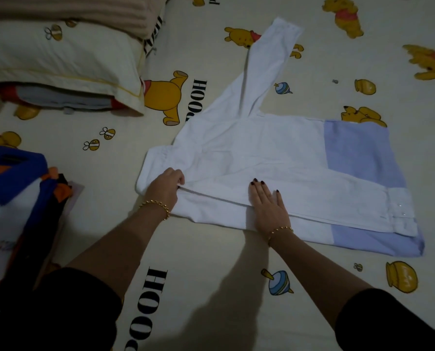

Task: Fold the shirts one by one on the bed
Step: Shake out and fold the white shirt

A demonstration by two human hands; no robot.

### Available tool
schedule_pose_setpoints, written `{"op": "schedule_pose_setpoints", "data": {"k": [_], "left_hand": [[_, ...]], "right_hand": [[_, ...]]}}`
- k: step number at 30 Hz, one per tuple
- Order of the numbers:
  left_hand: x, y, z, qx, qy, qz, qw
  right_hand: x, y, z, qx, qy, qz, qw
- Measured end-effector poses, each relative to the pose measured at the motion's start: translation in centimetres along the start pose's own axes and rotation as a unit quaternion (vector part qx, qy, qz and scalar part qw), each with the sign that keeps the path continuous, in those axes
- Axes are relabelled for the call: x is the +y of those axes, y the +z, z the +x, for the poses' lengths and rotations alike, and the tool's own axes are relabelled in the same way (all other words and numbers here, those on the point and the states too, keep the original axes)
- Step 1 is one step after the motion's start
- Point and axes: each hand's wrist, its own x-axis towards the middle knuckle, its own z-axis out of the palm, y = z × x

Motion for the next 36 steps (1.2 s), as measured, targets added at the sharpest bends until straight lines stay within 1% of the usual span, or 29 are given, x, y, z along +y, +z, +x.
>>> {"op": "schedule_pose_setpoints", "data": {"k": [2, 4, 5, 7, 8, 10, 12, 13, 14, 15, 17, 19, 21, 24, 25, 28, 31, 32, 34, 36], "left_hand": [[0.4, 0.2, -0.4, -0.018, -0.021, 0.052, 0.998], [1.0, 0.7, -1.0, -0.005, -0.031, 0.094, 0.995], [1.3, 1.0, -1.4, 0.01, -0.016, 0.106, 0.994], [2.3, 2.0, -2.4, 0.027, 0.056, 0.124, 0.99], [2.9, 2.6, -3.0, 0.013, 0.101, 0.138, 0.985], [4.1, 3.8, -4.3, -0.063, 0.181, 0.163, 0.968], [5.4, 4.9, -5.2, -0.119, 0.233, 0.196, 0.945], [6.0, 5.4, -5.6, -0.137, 0.25, 0.224, 0.932], [6.6, 6.0, -5.8, -0.148, 0.26, 0.242, 0.923], [7.0, 6.5, -5.9, -0.152, 0.253, 0.245, 0.923], [8.3, 7.6, -5.6, -0.133, 0.206, 0.227, 0.943], [7.9, 7.6, -5.0, -0.094, 0.148, 0.225, 0.959], [8.0, 8.2, -4.9, -0.089, 0.119, 0.236, 0.96], [9.0, 8.2, -5.1, -0.126, 0.097, 0.271, 0.949], [9.3, 8.2, -5.4, -0.13, 0.093, 0.278, 0.947], [9.5, 8.1, -7.4, -0.109, 0.09, 0.253, 0.957], [9.4, 8.4, -11.6, -0.101, 0.096, 0.249, 0.958], [9.5, 8.6, -13.2, -0.1, 0.1, 0.249, 0.958], [9.7, 8.9, -16.2, -0.1, 0.101, 0.247, 0.958], [9.9, 9.4, -18.8, -0.105, 0.094, 0.241, 0.96]], "right_hand": [[0.3, 0.1, -0.3, -0.009, 0.001, 0.014, 1.0], [1.1, 0.3, -1.0, -0.004, -0.004, 0.024, 1.0], [1.6, 0.4, -1.6, -0.009, -0.011, 0.02, 1.0], [3.2, 0.8, -2.9, -0.011, -0.029, 0.004, 1.0], [4.0, 1.0, -3.7, -0.006, -0.039, 0.0, 0.999], [6.0, 1.2, -5.4, -0.002, -0.068, -0.008, 0.998], [8.4, 1.5, -7.1, -0.012, -0.082, -0.032, 0.996], [9.9, 1.8, -7.9, -0.014, -0.075, -0.04, 0.996], [11.4, 2.0, -8.6, -0.013, -0.049, -0.044, 0.998], [12.8, 2.2, -9.1, -0.005, -0.013, -0.05, 0.999], [15.9, 2.7, -10.3, 0.02, 0.064, -0.063, 0.996], [18.0, 2.7, -10.3, 0.04, 0.116, -0.062, 0.99], [20.6, 2.6, -10.9, 0.031, 0.146, -0.054, 0.987], [23.0, 2.6, -11.6, -0.036, 0.131, -0.06, 0.989], [23.3, 2.8, -11.9, -0.044, 0.12, -0.07, 0.989], [23.3, 3.1, -13.7, -0.044, 0.106, -0.048, 0.992], [22.5, 4.5, -17.5, -0.004, 0.091, 0.008, 0.996], [22.4, 5.2, -19.0, -0.001, 0.089, 0.024, 0.996], [22.2, 6.2, -21.9, -0.021, 0.093, 0.046, 0.994], [21.8, 7.1, -24.4, -0.025, 0.09, 0.05, 0.994]]}}
